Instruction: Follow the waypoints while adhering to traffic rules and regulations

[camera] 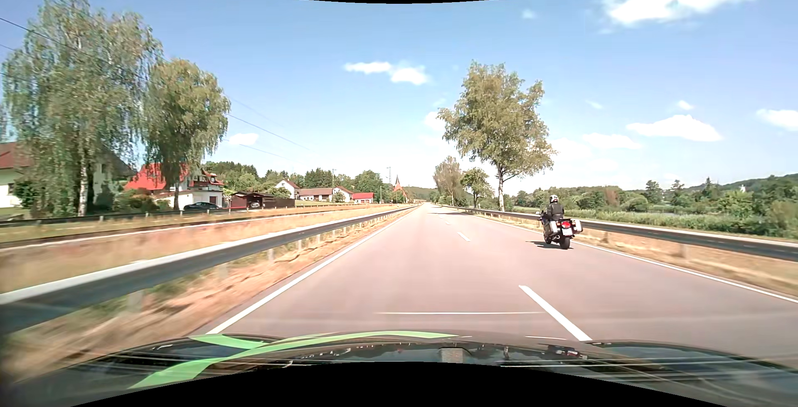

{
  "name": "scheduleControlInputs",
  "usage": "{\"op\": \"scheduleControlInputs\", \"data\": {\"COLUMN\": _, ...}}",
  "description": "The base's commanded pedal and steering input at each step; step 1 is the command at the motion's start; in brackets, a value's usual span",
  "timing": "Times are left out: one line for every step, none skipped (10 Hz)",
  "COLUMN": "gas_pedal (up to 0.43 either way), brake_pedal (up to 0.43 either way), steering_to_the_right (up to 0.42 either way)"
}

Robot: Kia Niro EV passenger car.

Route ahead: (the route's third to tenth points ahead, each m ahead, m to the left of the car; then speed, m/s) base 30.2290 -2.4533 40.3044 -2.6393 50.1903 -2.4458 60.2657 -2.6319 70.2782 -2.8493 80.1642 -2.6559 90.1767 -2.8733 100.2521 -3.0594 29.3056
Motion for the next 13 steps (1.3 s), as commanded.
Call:
{"op": "scheduleControlInputs", "data": {"gas_pedal": 0.409, "brake_pedal": 0.0, "steering_to_the_right": 0.001}}
{"op": "scheduleControlInputs", "data": {"gas_pedal": 0.409, "brake_pedal": 0.0, "steering_to_the_right": 0.001}}
{"op": "scheduleControlInputs", "data": {"gas_pedal": 0.421, "brake_pedal": 0.0, "steering_to_the_right": 0.001}}
{"op": "scheduleControlInputs", "data": {"gas_pedal": 0.421, "brake_pedal": 0.0, "steering_to_the_right": 0.0}}
{"op": "scheduleControlInputs", "data": {"gas_pedal": 0.409, "brake_pedal": 0.0, "steering_to_the_right": 0.0}}
{"op": "scheduleControlInputs", "data": {"gas_pedal": 0.409, "brake_pedal": 0.0, "steering_to_the_right": 0.0}}
{"op": "scheduleControlInputs", "data": {"gas_pedal": 0.398, "brake_pedal": 0.0, "steering_to_the_right": 0.0}}
{"op": "scheduleControlInputs", "data": {"gas_pedal": 0.39, "brake_pedal": 0.0, "steering_to_the_right": 0.0}}
{"op": "scheduleControlInputs", "data": {"gas_pedal": 0.378, "brake_pedal": 0.0, "steering_to_the_right": 0.0}}
{"op": "scheduleControlInputs", "data": {"gas_pedal": 0.378, "brake_pedal": 0.0, "steering_to_the_right": 0.0}}
{"op": "scheduleControlInputs", "data": {"gas_pedal": 0.378, "brake_pedal": 0.0, "steering_to_the_right": 0.0}}
{"op": "scheduleControlInputs", "data": {"gas_pedal": 0.378, "brake_pedal": 0.0, "steering_to_the_right": 0.0}}
{"op": "scheduleControlInputs", "data": {"gas_pedal": 0.378, "brake_pedal": 0.0, "steering_to_the_right": 0.0}}
